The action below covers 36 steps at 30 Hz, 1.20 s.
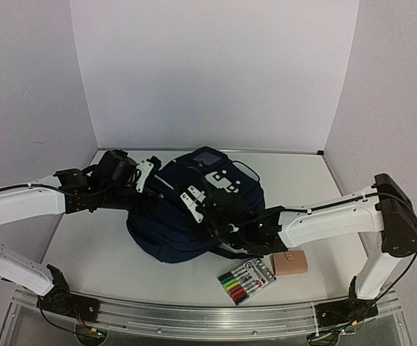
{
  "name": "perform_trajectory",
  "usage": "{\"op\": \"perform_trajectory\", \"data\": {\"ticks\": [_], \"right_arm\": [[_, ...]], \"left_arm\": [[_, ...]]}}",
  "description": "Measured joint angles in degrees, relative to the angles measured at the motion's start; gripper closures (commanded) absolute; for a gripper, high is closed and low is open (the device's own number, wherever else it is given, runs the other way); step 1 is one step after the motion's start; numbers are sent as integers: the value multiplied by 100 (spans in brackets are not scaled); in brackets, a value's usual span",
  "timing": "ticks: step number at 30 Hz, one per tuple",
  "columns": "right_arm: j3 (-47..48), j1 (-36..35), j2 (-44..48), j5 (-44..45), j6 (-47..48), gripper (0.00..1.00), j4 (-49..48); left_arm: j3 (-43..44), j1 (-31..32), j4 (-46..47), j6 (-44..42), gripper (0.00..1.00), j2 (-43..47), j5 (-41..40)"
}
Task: Pack the student bag
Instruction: Unzip the student bag at the center of the board.
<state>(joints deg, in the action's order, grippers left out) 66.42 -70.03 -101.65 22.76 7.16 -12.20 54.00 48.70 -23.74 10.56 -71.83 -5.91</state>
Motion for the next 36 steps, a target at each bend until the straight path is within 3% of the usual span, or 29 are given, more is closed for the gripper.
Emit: {"op": "perform_trajectory", "data": {"ticks": [7,14,16,19,23,29,36], "right_arm": [[-504,-1,503,47,-236,100,-109],[-814,4,856,-42,-532,100,-169],[-839,9,913,-82,-632,88,-121],[-820,25,953,-133,-803,48,-1],[-531,25,872,-114,-990,29,426],[368,25,406,-146,-1157,17,719],[1296,25,-351,-261,-1121,22,1036]], "left_arm": [[-25,-979,16,2,100,-7,-22],[-105,-1619,626,-5,100,-305,575],[-119,-1709,768,-30,100,-368,875],[-194,-1858,980,-90,100,-376,1368],[-469,-1974,1181,-97,100,-303,1861],[-780,-1837,1220,76,100,83,2300],[-924,-1464,1173,214,100,402,2455]]}}
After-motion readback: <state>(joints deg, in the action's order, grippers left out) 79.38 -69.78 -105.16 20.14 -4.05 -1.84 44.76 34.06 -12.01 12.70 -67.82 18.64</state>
